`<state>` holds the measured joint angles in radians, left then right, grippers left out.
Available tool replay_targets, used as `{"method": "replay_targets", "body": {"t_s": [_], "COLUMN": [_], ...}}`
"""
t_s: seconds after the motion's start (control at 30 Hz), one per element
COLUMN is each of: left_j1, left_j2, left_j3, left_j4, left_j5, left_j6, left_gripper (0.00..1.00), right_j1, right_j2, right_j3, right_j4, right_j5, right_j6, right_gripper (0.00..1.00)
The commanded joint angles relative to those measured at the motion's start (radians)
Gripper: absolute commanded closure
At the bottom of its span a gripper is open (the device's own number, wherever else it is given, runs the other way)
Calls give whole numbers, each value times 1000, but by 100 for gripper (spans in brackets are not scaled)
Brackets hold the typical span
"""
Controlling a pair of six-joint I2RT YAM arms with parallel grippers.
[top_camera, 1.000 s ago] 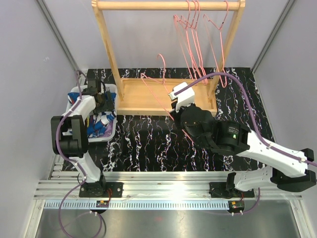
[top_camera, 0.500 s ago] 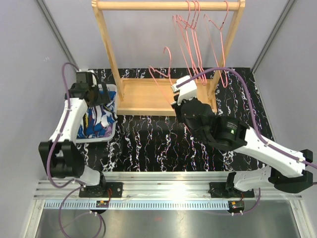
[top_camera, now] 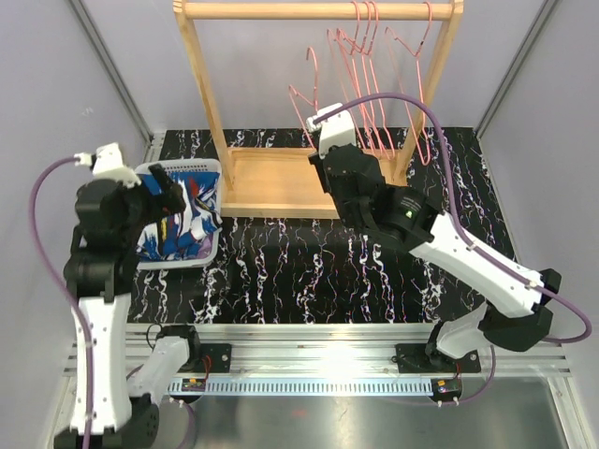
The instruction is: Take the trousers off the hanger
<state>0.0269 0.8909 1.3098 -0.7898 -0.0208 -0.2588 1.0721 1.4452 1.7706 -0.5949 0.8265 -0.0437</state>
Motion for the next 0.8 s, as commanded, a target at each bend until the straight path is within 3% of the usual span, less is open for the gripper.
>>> {"method": "replay_targets", "body": {"t_s": [0.0,0.33,0.6,0.77], "left_j1": [-2,-2,-90,-133], "left_j2": [-131,-381,-422,-409], "left_j3": [-50,-179,-213,-207], "left_j4": [-78,-204,-243,-244], "left_j5": [-42,79,-10,-22], "left_j6": [-2,3,41,53], "left_gripper": [1,1,1,1], "right_j1": [-35,-201,-333,-382], "right_j2": [46,233,405,432], "right_j3": [72,335,475,451], "right_j4": [141,164,90,58], "right_j5": [43,-74,-174,-141], "right_j6": [-114,-108,-42,-21], "right_gripper": [100,100,100,100]}}
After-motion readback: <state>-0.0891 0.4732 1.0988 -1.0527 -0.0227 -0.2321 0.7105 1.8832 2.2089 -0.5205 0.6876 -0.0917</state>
